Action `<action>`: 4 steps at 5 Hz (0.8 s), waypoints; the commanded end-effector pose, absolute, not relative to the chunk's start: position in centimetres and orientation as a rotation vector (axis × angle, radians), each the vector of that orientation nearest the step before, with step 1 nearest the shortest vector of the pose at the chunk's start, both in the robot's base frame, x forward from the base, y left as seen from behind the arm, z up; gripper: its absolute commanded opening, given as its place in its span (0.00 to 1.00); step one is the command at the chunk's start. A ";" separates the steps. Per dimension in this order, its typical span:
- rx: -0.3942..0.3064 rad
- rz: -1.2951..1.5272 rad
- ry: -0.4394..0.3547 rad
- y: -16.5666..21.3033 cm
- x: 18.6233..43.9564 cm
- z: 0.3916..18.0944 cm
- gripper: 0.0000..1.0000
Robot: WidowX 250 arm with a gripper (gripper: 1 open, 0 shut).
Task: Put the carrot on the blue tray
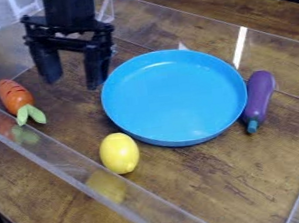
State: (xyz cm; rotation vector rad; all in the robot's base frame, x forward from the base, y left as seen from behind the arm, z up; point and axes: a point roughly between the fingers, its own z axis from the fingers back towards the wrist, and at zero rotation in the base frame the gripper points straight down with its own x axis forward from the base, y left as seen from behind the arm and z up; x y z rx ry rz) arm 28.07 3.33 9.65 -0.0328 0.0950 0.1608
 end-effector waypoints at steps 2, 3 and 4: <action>-0.033 0.341 0.047 4.4 28.6 8.5 1.00; -0.045 0.480 0.027 5.8 28.0 7.7 1.00; -0.065 0.511 0.002 8.5 26.4 7.4 1.00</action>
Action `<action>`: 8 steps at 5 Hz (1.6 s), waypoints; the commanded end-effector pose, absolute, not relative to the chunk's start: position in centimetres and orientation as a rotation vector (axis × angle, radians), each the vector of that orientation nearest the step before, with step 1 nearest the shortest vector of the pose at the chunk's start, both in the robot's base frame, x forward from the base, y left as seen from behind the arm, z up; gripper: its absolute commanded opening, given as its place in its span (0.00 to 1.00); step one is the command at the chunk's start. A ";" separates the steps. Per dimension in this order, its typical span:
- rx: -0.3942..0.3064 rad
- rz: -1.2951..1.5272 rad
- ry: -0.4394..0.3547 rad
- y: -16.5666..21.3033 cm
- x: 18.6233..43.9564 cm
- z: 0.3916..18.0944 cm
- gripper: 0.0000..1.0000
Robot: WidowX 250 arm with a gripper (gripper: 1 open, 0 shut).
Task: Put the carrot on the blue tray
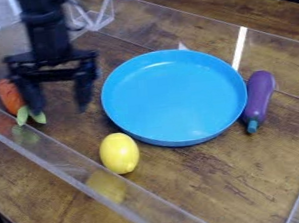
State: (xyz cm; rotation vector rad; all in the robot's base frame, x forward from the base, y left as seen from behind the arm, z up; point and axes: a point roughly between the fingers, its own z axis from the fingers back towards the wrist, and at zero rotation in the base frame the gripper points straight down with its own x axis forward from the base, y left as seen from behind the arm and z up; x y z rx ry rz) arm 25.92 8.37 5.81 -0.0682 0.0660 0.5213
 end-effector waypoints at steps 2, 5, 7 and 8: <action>-0.097 0.614 -0.039 15.1 26.1 7.4 1.00; -0.116 0.770 -0.060 19.2 27.5 5.5 1.00; -0.123 0.841 -0.066 19.5 27.2 3.7 1.00; -0.119 0.874 -0.068 19.4 27.2 3.4 1.00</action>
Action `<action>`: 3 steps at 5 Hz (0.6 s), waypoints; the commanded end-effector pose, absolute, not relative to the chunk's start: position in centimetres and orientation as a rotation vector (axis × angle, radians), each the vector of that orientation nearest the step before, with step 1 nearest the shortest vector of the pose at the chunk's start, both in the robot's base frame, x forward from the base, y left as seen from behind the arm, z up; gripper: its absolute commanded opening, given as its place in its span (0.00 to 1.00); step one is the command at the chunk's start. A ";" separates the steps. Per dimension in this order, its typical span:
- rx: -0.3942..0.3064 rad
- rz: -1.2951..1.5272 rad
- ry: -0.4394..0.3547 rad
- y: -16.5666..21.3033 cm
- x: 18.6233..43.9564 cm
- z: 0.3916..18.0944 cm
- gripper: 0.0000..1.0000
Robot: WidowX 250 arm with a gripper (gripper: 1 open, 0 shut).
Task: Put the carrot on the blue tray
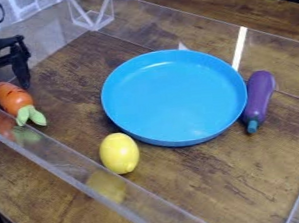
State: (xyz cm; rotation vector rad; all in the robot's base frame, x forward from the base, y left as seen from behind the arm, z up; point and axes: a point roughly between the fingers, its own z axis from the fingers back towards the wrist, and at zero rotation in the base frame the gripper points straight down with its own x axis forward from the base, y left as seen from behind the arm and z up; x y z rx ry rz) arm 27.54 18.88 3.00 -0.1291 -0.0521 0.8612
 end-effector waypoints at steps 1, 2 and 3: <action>-0.115 0.894 -0.069 19.2 27.8 2.3 1.00; -0.112 0.918 -0.072 18.9 28.2 2.2 1.00; -0.103 0.873 -0.073 18.7 27.2 2.2 0.00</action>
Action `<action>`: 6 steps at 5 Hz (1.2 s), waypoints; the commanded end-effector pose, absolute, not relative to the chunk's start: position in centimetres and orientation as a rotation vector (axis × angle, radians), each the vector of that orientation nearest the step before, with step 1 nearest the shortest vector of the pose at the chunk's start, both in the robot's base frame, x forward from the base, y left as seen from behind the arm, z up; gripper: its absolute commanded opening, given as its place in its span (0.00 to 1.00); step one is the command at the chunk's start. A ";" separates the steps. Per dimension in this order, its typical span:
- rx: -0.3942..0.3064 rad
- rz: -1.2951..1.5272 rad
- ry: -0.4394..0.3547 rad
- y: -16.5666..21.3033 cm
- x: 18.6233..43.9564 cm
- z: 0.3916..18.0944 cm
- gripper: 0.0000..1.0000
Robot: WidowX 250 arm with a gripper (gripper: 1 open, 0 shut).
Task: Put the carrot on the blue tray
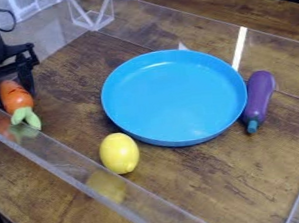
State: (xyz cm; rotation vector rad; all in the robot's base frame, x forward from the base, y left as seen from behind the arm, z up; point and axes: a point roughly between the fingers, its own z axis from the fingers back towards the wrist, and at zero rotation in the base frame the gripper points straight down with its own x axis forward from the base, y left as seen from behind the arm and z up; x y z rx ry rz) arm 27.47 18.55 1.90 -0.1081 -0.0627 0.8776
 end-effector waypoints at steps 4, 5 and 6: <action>-0.058 0.911 -0.016 19.7 25.3 2.2 0.00; -0.049 0.919 0.002 19.6 25.4 2.2 0.00; -0.041 0.902 0.019 19.5 25.4 2.2 0.00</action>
